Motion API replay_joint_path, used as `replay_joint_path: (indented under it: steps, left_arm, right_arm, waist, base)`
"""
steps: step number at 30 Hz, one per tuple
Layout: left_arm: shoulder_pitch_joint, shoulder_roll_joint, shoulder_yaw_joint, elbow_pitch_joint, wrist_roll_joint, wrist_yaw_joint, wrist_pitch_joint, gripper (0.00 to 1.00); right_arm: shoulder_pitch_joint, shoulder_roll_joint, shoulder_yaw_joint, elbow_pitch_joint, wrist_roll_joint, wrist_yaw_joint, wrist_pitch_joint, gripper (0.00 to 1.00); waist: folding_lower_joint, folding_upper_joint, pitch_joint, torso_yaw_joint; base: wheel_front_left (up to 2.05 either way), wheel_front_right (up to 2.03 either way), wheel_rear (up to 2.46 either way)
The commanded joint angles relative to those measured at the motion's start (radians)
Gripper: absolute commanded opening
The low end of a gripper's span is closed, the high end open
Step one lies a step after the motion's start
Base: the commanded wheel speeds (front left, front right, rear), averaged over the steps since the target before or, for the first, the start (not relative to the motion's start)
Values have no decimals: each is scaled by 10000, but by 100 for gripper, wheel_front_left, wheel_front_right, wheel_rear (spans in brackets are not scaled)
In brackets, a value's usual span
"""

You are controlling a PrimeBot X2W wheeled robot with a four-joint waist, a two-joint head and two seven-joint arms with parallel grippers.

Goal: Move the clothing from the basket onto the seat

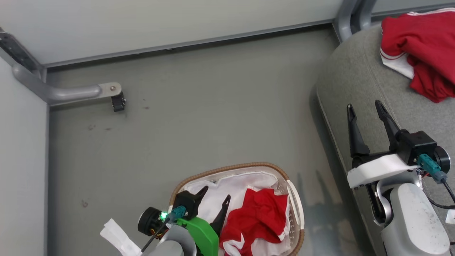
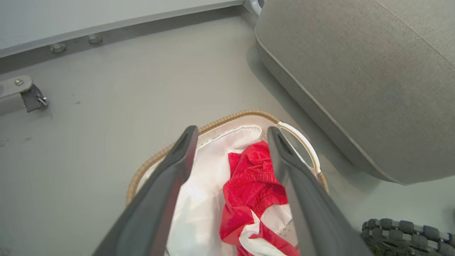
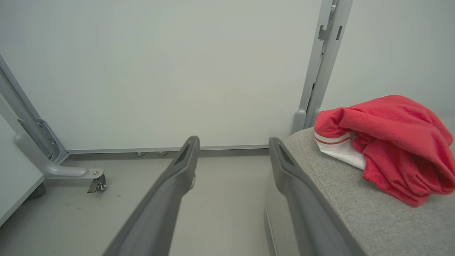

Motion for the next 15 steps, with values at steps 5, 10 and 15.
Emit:
replay_joint_path:
  steps: [5,10,15]
  left_arm:
    - [-807,59,-832,1011,-869,-31,298,100]
    - [-1414,59,-1501,2099,-1155,-33,665,100]
    - [-1993,64,-1731,2962,-1307,-33,678,100]
  right_arm:
    - [-464,-31,440,-197,354,-11,-22,100]
    - [-786,-25,582,-374,612,-12,-22,100]
    - [-1104,-22,621,-522,815,-11,-21,100]
  waist:
    - [0,0,1710,-1176]
    - [0,0,2652,-1617]
    - [0,0,3594,-1897]
  base:
    - [0,0,0]
    - [0,0,0]
    - [0,0,0]
